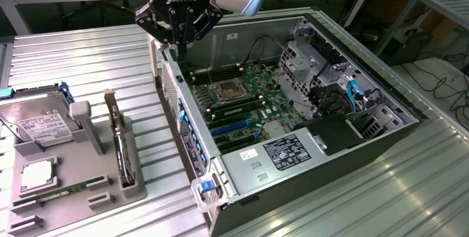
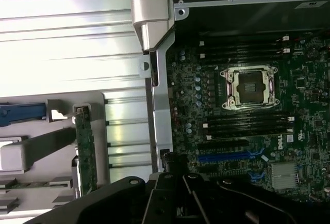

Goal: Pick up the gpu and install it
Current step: 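Reach for the gpu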

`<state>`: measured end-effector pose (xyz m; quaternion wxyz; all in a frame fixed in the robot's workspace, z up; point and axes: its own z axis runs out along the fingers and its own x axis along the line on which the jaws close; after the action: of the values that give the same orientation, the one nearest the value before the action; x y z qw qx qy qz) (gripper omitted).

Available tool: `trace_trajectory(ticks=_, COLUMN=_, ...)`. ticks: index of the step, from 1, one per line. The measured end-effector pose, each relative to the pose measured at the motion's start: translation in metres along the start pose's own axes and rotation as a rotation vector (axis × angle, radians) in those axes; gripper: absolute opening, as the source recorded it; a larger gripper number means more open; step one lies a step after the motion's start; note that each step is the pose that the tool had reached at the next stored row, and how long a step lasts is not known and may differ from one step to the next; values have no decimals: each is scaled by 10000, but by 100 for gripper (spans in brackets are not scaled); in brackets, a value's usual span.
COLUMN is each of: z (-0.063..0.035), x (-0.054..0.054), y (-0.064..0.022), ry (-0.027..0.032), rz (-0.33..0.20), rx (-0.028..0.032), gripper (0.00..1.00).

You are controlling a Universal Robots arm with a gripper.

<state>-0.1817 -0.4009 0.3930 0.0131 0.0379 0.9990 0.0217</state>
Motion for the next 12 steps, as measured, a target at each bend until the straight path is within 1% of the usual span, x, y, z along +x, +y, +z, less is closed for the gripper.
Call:
trace_trajectory(ticks=8, z=-3, x=93, y=-15, ry=0, rz=0, rx=0, gripper=11)
trace_trajectory(ticks=12, z=-6, x=186, y=-33, ry=0, rz=0, rx=0, gripper=11)
